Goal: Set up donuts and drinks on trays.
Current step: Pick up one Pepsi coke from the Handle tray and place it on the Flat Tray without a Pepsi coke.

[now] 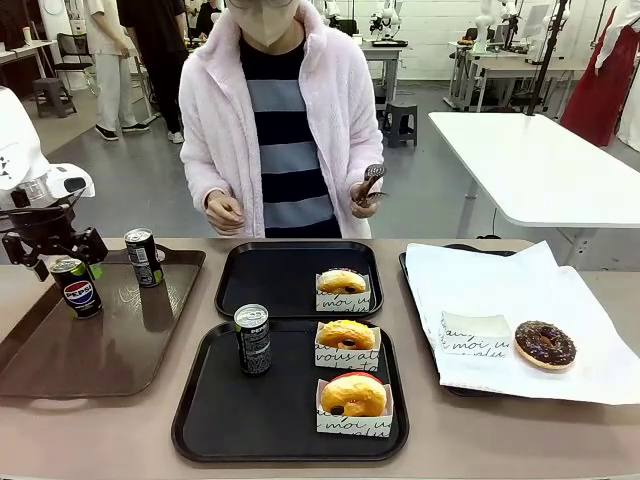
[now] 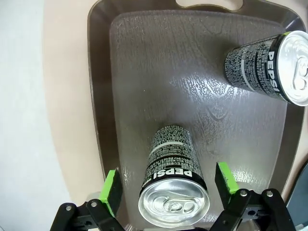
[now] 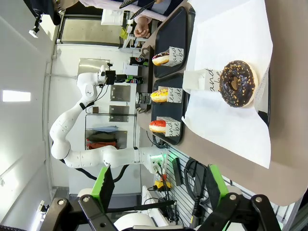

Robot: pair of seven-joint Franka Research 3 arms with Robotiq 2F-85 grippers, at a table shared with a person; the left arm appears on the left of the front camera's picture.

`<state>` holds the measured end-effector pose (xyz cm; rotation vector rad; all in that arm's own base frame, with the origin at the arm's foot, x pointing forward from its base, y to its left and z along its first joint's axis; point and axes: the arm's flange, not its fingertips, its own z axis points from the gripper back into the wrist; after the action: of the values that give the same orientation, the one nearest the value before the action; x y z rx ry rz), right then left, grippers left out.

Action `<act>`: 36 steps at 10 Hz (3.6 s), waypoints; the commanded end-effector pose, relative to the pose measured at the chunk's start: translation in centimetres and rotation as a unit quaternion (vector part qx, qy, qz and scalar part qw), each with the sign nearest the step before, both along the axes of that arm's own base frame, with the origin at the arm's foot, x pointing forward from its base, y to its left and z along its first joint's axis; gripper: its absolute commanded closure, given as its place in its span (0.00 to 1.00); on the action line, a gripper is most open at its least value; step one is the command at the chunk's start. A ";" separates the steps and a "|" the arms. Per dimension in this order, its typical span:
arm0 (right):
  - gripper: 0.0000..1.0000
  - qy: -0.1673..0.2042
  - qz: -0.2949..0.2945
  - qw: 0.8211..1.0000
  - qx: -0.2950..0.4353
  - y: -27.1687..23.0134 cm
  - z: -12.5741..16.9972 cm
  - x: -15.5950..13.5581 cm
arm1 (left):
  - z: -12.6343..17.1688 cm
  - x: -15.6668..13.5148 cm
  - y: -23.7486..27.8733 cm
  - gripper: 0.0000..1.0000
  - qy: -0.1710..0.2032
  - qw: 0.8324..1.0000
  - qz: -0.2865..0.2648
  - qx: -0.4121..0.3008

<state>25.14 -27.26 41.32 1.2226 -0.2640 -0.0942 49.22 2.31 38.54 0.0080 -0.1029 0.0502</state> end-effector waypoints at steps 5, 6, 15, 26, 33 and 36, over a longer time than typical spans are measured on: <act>0.00 -0.008 0.001 1.000 0.006 -0.1 0.0 0.0 | -0.4 0.9 -0.1 0.00 0.002 1.000 0.016 -0.005; 0.00 -0.008 0.001 1.000 0.006 -0.1 0.0 0.0 | -0.5 0.9 -0.1 0.00 0.006 1.000 0.013 -0.005; 0.00 -0.008 0.001 1.000 0.006 -0.1 0.0 0.0 | 0.0 0.8 0.2 0.96 0.004 1.000 0.010 -0.015; 0.00 -0.008 0.001 1.000 0.006 -0.1 0.0 0.0 | 17.0 -7.7 -3.5 1.00 0.020 0.999 -0.036 -0.029; 0.00 -0.008 0.001 1.000 0.006 -0.1 0.0 0.0 | 17.3 -8.0 -3.6 1.00 0.025 0.998 -0.034 -0.037; 0.00 -0.008 0.001 1.000 0.006 -0.1 0.0 0.0 | 17.3 -8.0 -3.6 1.00 0.025 0.998 -0.034 -0.037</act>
<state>25.16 -27.24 41.32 1.2228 -0.2633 -0.0937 41.38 -1.13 55.54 -0.0578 -0.0519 -0.0153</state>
